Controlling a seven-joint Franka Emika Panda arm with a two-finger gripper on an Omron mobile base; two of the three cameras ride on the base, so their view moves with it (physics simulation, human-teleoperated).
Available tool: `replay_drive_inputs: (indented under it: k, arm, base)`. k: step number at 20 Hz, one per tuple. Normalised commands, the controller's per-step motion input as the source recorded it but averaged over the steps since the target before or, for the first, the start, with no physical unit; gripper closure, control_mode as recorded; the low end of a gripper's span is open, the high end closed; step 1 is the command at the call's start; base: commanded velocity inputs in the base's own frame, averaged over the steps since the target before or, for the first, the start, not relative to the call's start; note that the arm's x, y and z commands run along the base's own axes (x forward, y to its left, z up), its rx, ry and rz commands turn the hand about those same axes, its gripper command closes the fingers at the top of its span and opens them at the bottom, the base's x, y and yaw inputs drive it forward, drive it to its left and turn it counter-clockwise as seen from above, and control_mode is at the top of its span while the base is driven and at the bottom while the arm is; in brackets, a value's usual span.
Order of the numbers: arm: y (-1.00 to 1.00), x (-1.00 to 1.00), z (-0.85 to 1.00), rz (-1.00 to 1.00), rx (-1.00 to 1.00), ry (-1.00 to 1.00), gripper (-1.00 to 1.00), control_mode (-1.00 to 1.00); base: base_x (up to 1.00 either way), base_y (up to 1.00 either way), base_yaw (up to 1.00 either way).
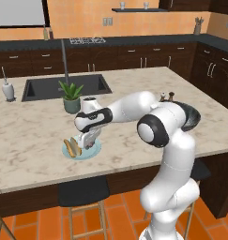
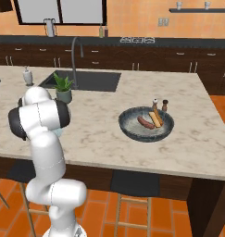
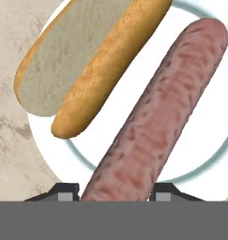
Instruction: Place one bun and one sausage from the bowl on each plate.
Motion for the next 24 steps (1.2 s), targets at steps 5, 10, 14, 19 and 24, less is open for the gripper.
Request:
replay_drive_inputs:
  k: [5,10,14,19,24]
  arm:
    - [0.00,0.04,-0.17,-0.05,0.00,0.00,1.00,-1.00]
    - [0.00,0.32,-0.13,-0.04,0.00,-0.01,1.00,-1.00]
    - [0.05,0.07,-0.02,-0.01,0.00,-0.01,-1.00,-1.00]
    - [0.00,0.00,0.02,-0.01,0.00,0.00,-1.00,-1.00]
    - [0.00,-0.02,0.37,0.00,0.00,0.00,-1.00,-1.00]
  base:
    - [0.00,0.00,0.00]
    - [0.00,0.00,0.00]
    - [0.00,0.00,0.00]
    - [0.00,0.00,0.00]
    - [0.00,0.00,0.00]
